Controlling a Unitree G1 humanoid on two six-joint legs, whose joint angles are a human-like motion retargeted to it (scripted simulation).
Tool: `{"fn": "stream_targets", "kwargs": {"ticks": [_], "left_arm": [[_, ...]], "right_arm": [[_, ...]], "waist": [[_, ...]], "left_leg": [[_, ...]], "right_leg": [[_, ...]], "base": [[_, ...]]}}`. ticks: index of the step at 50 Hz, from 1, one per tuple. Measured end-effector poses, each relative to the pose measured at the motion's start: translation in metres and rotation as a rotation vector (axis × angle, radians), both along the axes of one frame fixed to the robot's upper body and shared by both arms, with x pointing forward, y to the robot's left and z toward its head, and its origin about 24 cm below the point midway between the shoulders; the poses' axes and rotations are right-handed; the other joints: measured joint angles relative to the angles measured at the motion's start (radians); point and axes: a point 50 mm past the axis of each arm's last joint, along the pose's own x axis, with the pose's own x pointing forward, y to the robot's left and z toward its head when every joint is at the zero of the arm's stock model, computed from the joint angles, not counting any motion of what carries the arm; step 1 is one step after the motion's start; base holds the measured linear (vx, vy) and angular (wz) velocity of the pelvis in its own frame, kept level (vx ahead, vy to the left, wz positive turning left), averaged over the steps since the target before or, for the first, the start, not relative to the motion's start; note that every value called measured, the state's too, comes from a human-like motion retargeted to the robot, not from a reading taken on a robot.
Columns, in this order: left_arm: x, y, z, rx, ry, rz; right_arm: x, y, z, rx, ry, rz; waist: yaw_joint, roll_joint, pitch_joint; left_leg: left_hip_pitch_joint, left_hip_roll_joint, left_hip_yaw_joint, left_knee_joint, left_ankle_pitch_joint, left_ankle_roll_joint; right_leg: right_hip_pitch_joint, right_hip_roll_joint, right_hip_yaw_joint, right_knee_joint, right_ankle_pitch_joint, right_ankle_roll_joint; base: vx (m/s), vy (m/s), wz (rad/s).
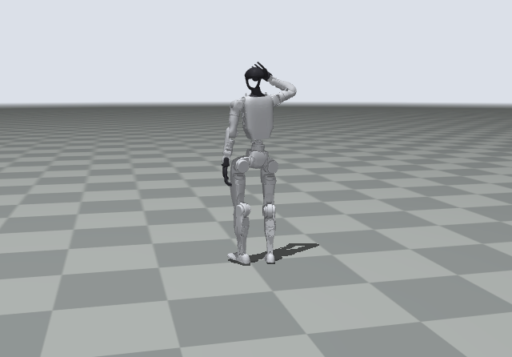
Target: Upper body actions
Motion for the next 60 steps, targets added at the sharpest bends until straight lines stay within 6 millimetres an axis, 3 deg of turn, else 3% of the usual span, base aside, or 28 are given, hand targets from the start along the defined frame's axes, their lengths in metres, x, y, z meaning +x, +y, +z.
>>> {"fn": "stream_targets", "kwargs": {"ticks": [3, 5, 7, 10, 12, 14, 16, 18, 20, 23, 26, 28, 30, 33, 34, 36, 38, 40, 42, 45, 48, 50, 53, 56, 60], "left_arm": [[-0.001, -0.008, -0.002, -0.019, -0.003, 0.004], [0.000, -0.020, -0.005, -0.046, -0.007, 0.002], [0.001, -0.034, -0.008, -0.079, -0.011, 0.003], [0.003, -0.053, -0.011, -0.121, -0.017, 0.017], [0.002, -0.050, -0.011, -0.110, -0.019, 0.035], [0.001, -0.043, -0.010, -0.094, -0.018, 0.038], [0.000, -0.037, -0.009, -0.079, -0.014, 0.031], [-0.001, -0.033, -0.008, -0.072, -0.010, 0.026], [-0.003, -0.032, -0.008, -0.072, -0.006, 0.029], [-0.007, -0.033, -0.008, -0.071, -0.002, 0.069], [-0.012, -0.035, -0.008, -0.073, 0.003, 0.094], [-0.013, -0.035, -0.008, -0.070, 0.008, 0.100], [-0.013, -0.032, -0.007, -0.062, 0.014, 0.091], [-0.013, -0.032, -0.007, -0.061, 0.020, 0.074], [-0.013, -0.032, -0.007, -0.062, 0.020, 0.070], [-0.012, -0.033, -0.007, -0.062, 0.018, 0.060], [-0.010, -0.035, -0.008, -0.064, 0.012, 0.038], [-0.006, -0.036, -0.009, -0.068, 0.003, 0.006], [-0.004, -0.037, -0.009, -0.074, -0.004, -0.014], [-0.003, -0.039, -0.009, -0.091, -0.009, -0.025], [-0.005, -0.040, -0.009, -0.104, -0.008, -0.014], [-0.007, -0.041, -0.009, -0.100, -0.008, -0.002], [-0.009, -0.040, -0.009, -0.063, -0.019, 0.005], [-0.008, -0.038, -0.009, -0.037, -0.044, 0.020], [-0.002, -0.036, -0.009, -0.045, -0.063, 0.025]], "right_arm": [[0.000, 0.021, -0.012, -0.202, -0.009, 0.117], [0.006, 0.020, -0.005, -0.175, 0.010, 0.136], [0.016, 0.004, 0.014, -0.039, 0.018, 0.112], [0.031, -0.046, 0.046, 0.278, -0.022, 0.045], [0.044, -0.117, 0.050, 0.656, -0.053, 0.020], [0.060, -0.188, 0.029, 1.056, 0.039, 0.036], [0.077, -0.252, -0.010, 1.415, 0.259, 0.119], [0.090, -0.299, -0.058, 1.676, 0.499, 0.258], [0.097, -0.326, -0.099, 1.840, 0.641, 0.381], [0.097, -0.360, -0.196, 2.146, 0.823, 0.653], [0.095, -0.356, -0.268, 2.296, 0.885, 0.848], [0.093, -0.333, -0.326, 2.365, 0.928, 0.902], [0.084, -0.303, -0.380, 2.447, 1.021, 0.809], [0.060, -0.243, -0.463, 2.628, 1.411, 0.433], [0.048, -0.219, -0.492, -2.671, -1.612, -0.285], [0.010, -0.168, -0.546, -2.207, -1.711, 0.048], [-0.031, -0.130, -0.576, -1.859, -1.706, 0.283], [-0.063, -0.106, -0.589, -1.698, -1.721, 0.480], [-0.084, -0.089, -0.593, -1.650, -1.734, 0.616], [-0.113, -0.064, -0.597, -1.401, -1.828, 0.722], [-0.118, -0.051, -0.600, -0.955, -2.017, 0.882], [-0.109, -0.056, -0.601, -0.710, -2.094, 1.035], [-0.087, -0.068, -0.600, -0.486, -2.171, 1.085], [-0.077, -0.080, -0.598, -0.497, -2.149, 1.081], [-0.070, -0.090, -0.596, -0.772, -2.030, 0.972]], "waist": [[-0.007, 0.017, -0.001], [-0.008, 0.041, -0.001], [-0.010, 0.072, 0.001], [-0.020, 0.111, 0.004], [-0.031, 0.099, 0.007], [-0.032, 0.082, 0.003], [-0.027, 0.067, -0.005], [-0.024, 0.059, -0.010], [-0.025, 0.057, -0.014], [-0.042, 0.056, -0.010], [-0.060, 0.059, -0.005], [-0.064, 0.063, 0.002], [-0.048, 0.066, 0.011], [-0.040, 0.070, 0.025], [-0.041, 0.072, 0.029], [-0.043, 0.077, 0.040], [-0.041, 0.086, 0.051], [-0.034, 0.098, 0.063], [-0.030, 0.108, 0.063], [-0.022, 0.122, 0.052], [-0.058, 0.119, 0.041], [-0.055, 0.120, 0.031], [-0.018, 0.131, 0.016], [-0.011, 0.136, 0.009], [-0.003, 0.135, 0.012]], "left_leg": [[0.001, 0.002, 0.004, 0.000, 0.001, 0.001], [-0.002, 0.004, 0.006, 0.000, 0.001, 0.002], [-0.006, 0.005, 0.007, 0.000, 0.001, 0.003], [-0.009, 0.006, 0.006, 0.000, 0.001, 0.004], [-0.008, 0.004, 0.003, 0.001, 0.001, 0.006], [-0.014, 0.002, 0.000, 0.003, 0.003, 0.007], [-0.022, 0.000, -0.006, 0.005, 0.004, 0.008], [-0.029, -0.003, -0.014, 0.005, 0.006, 0.010], [-0.032, -0.004, -0.020, 0.005, 0.006, 0.011], [-0.026, -0.003, -0.032, 0.004, 0.003, 0.010], [-0.015, -0.001, -0.043, 0.004, -0.002, 0.006], [-0.005, 0.004, -0.034, 0.004, -0.006, 0.004], [0.002, 0.010, -0.005, 0.004, -0.005, 0.007], [0.012, 0.022, 0.031, 0.006, -0.004, 0.007], [0.016, 0.025, 0.038, 0.005, -0.003, 0.007], [0.026, 0.031, 0.051, 0.005, -0.003, 0.007], [0.034, 0.034, 0.060, 0.005, -0.003, 0.006], [0.040, 0.036, 0.065, 0.006, -0.002, 0.005], [0.039, 0.038, 0.067, 0.008, -0.002, 0.004], [0.030, 0.038, 0.069, 0.011, -0.001, 0.003], [0.015, 0.022, 0.028, 0.012, 0.006, 0.007], [0.008, 0.021, 0.032, 0.012, 0.006, 0.006], [-0.002, 0.027, 0.065, 0.013, 0.004, 0.004], [-0.011, 0.025, 0.070, 0.014, 0.005, 0.005], [-0.016, 0.018, 0.061, 0.016, 0.007, 0.006]], "right_leg": [[0.000, 0.002, 0.005, 0.000, 0.001, -0.001], [-0.003, 0.004, 0.008, 0.000, 0.002, -0.001], [-0.007, 0.005, 0.009, 0.000, 0.003, 0.000], [-0.009, 0.006, 0.006, 0.000, 0.004, 0.002], [-0.006, 0.004, 0.002, -0.001, 0.006, 0.003], [-0.006, 0.002, -0.002, -0.003, 0.006, 0.004], [-0.007, 0.001, -0.009, -0.005, 0.006, 0.005], [-0.007, 0.001, -0.017, -0.008, 0.006, 0.006], [-0.007, 0.002, -0.024, -0.010, 0.005, 0.006], [-0.002, 0.005, -0.037, -0.011, 0.005, 0.007], [0.002, 0.004, -0.045, -0.010, 0.005, 0.006], [0.002, 0.007, -0.034, -0.008, 0.007, 0.003], [0.001, 0.015, -0.003, -0.007, 0.010, -0.001], [0.005, 0.025, 0.034, -0.005, 0.014, -0.007], [0.007, 0.028, 0.042, -0.005, 0.014, -0.007], [0.013, 0.034, 0.056, -0.003, 0.015, -0.009], [0.018, 0.036, 0.066, -0.001, 0.015, -0.010], [0.023, 0.037, 0.074, 0.000, 0.016, -0.011], [0.022, 0.037, 0.078, 0.000, 0.016, -0.012], [0.015, 0.036, 0.083, 0.000, 0.018, -0.013], [0.023, 0.032, 0.038, -0.013, 0.020, -0.017], [0.008, 0.026, 0.045, -0.008, 0.021, -0.016], [-0.016, 0.017, 0.081, 0.003, 0.025, -0.011], [-0.024, 0.015, 0.080, 0.002, 0.027, -0.011], [-0.024, 0.008, 0.069, 0.002, 0.027, -0.011]], "base": [[0.00, 0.00, 0.00], [0.00, 0.00, 0.00], [0.00, 0.00, 0.00], [0.00, 0.00, 0.00], [0.00, 0.00, 0.00], [0.00, 0.00, 0.00], [0.05, 0.02, 0.15], [0.05, 0.01, 0.20], [0.03, 0.01, 0.09], [0.07, 0.01, 0.13], [0.07, 0.04, 0.02], [0.06, 0.07, -0.39], [0.06, 0.07, -0.79], [0.06, 0.04, -0.64], [0.03, 0.03, -0.37], [0.00, 0.06, -0.32], [-0.02, 0.10, -0.23], [-0.05, 0.09, -0.15], [-0.01, 0.08, -0.08], [0.06, 0.05, 0.02], [0.02, 0.02, 0.57], [-0.02, 0.04, -0.07], [-0.02, 0.06, -0.48], [-0.06, 0.05, -0.05], [0.00, 0.00, 0.10]]}}
